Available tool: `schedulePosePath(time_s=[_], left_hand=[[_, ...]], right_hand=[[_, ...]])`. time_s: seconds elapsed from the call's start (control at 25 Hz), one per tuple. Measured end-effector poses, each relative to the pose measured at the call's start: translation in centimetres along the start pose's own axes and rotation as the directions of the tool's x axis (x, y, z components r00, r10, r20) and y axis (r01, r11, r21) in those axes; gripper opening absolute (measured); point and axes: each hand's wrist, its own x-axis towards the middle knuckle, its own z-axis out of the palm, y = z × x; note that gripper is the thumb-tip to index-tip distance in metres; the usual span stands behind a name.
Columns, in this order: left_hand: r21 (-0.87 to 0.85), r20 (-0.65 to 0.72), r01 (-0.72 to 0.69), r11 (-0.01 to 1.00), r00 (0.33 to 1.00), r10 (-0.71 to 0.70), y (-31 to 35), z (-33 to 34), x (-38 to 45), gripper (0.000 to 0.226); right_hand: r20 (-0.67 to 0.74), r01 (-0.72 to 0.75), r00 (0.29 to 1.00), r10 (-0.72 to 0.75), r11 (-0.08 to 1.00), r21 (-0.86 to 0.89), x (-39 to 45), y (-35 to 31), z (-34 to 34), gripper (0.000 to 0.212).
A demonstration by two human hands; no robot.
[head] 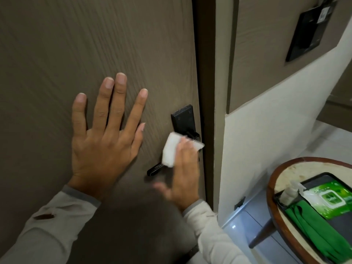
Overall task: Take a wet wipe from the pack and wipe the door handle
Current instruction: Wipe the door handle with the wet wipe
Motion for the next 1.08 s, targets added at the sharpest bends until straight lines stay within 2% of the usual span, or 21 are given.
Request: schedulePosePath(time_s=[0.04, 0.08, 0.2, 0.28, 0.4, 0.48, 0.64, 0.72, 0.8, 0.84, 0.96, 1.04, 1.08], left_hand=[[-0.003, 0.000, 0.001, 1.000, 1.000, -0.002, 0.1, 0.0, 0.0, 0.064], [-0.006, 0.006, 0.002, 1.000, 1.000, -0.002, 0.2, 0.0, 0.1, 0.064], [-0.023, 0.021, 0.005, 1.000, 1.000, -0.004, 0.1, -0.1, 0.1, 0.064], [-0.014, 0.014, 0.015, 1.000, 1.000, -0.015, -0.1, -0.1, 0.1, 0.064], [-0.004, 0.002, 0.021, 1.000, 1.000, -0.021, 0.2, 0.0, 0.2, 0.064], [0.004, -0.001, 0.000, 1.000, 1.000, 0.000, 0.2, 0.0, 0.3, 0.065], [-0.025, -0.006, 0.018, 1.000, 1.000, -0.019, 0.1, 0.1, -0.1, 0.064], [-0.027, 0.004, 0.014, 1.000, 1.000, -0.014, 0.2, 0.0, -0.1, 0.064], [-0.034, 0.005, 0.017, 0.999, 1.000, -0.017, 0.3, -0.1, 0.1, 0.064], [-0.035, 0.006, 0.023, 0.999, 1.000, -0.023, 0.4, -0.1, 0.1, 0.064], [-0.032, 0.012, 0.025, 0.999, 1.000, -0.025, 0.3, -0.1, 0.0, 0.063], [-0.035, 0.014, 0.029, 0.999, 0.999, -0.029, 0.3, -0.2, 0.0, 0.063], [-0.033, 0.014, 0.029, 0.999, 1.000, -0.028, 0.2, -0.3, -0.1, 0.063]], right_hand=[[-0.037, -0.065, 0.997, 0.066, 0.998, 0.006, 0.7, 0.4, -0.2, 0.101], [-0.046, -0.069, 0.996, 0.070, 0.997, 0.028, 0.7, -0.1, -0.2, 0.103], [0.045, 0.175, 0.983, -0.179, 0.981, 0.078, -2.9, -4.1, 1.3, 0.106], [0.061, 0.201, 0.977, -0.204, 0.978, 0.059, -3.1, -3.2, 1.2, 0.101], [-0.024, 0.022, 0.999, -0.023, 0.999, -0.026, 0.7, 1.0, -0.1, 0.098], [-0.050, -0.072, 0.996, 0.075, 0.996, 0.047, 1.0, 0.1, -0.2, 0.102], [0.030, -0.038, 0.999, 0.033, 0.985, 0.169, -0.7, -2.0, 0.2, 0.105], [0.006, -0.150, 0.988, 0.153, 0.953, 0.264, 1.8, 0.1, -0.5, 0.106], [0.030, -0.317, 0.943, 0.331, 0.872, 0.372, 3.2, 0.6, -1.4, 0.114], [0.048, -0.353, 0.930, 0.363, 0.852, 0.387, 3.0, 0.2, -1.7, 0.117], [0.100, -0.309, 0.951, 0.293, 0.878, 0.365, 0.2, -2.4, -2.3, 0.111], [0.126, -0.363, 0.929, 0.347, 0.796, 0.484, 0.0, -3.8, -2.7, 0.109], [0.140, -0.431, 0.890, 0.434, 0.697, 0.573, 1.0, -4.3, -2.8, 0.112]])
